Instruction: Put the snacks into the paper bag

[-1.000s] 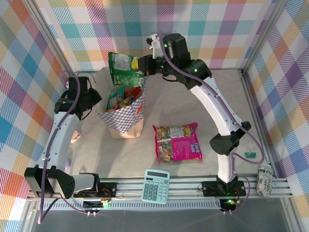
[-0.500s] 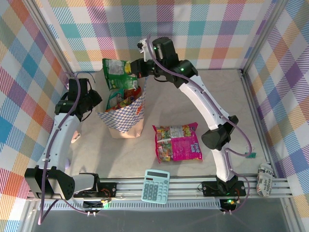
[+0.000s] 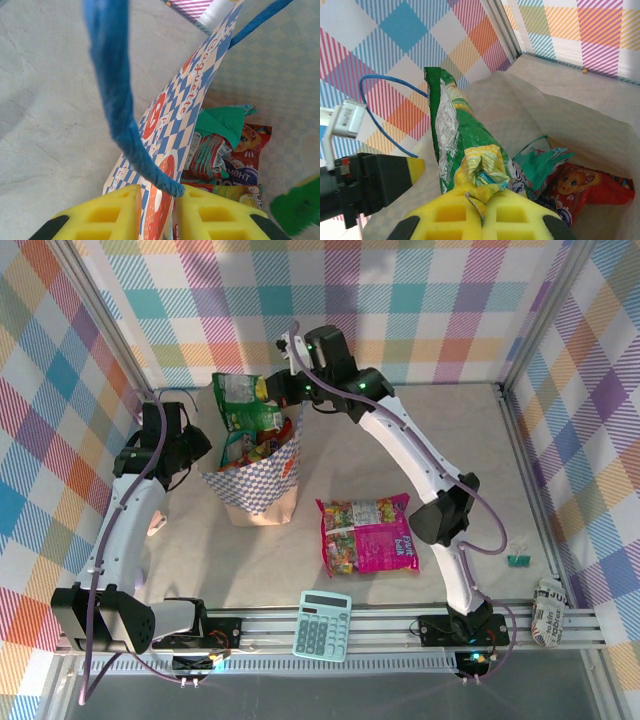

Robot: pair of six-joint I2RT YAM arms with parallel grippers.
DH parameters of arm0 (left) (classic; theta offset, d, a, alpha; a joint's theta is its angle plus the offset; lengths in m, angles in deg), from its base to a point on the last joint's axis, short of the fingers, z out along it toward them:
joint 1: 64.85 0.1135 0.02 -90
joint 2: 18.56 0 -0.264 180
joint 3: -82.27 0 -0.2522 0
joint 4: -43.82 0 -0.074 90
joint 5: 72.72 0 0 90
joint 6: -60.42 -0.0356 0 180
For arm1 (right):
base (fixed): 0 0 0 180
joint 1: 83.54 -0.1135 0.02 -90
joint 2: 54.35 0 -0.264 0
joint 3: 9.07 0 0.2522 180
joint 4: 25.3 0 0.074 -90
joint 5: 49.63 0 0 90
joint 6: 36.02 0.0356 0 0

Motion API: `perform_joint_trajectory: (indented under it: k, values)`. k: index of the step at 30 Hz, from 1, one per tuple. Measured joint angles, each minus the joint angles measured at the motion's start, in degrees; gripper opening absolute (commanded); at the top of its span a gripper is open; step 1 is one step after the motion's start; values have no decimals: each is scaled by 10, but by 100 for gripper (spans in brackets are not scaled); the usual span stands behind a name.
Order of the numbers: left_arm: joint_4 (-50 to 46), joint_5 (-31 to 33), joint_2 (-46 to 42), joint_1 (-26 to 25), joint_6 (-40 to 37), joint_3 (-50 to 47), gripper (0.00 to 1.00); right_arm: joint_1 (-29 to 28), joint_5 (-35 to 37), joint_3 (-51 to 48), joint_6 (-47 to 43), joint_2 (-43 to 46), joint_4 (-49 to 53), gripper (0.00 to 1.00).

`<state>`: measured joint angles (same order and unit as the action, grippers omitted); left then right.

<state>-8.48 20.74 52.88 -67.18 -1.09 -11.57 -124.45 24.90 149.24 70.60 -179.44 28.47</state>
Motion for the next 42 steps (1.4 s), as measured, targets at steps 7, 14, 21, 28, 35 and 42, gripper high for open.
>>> perform_joint_trajectory:
  k: [7,14,21,28,35,42]
  values:
    - [0,0,-4,0,0,0,24,0,0,0,0,-23,0,0]
    - [0,0,-4,0,0,0,24,0,21,0,0,-37,2,0]
    - [0,0,-5,0,0,0,24,0,41,0,0,-50,14,0]
    - [-1,0,-7,0,0,0,24,0,63,0,2,-50,17,45]
    - [-3,7,-17,0,-10,0,24,0,105,3,11,-50,26,52]
    - [-5,9,-18,0,-11,0,25,0,103,3,16,-48,37,52]
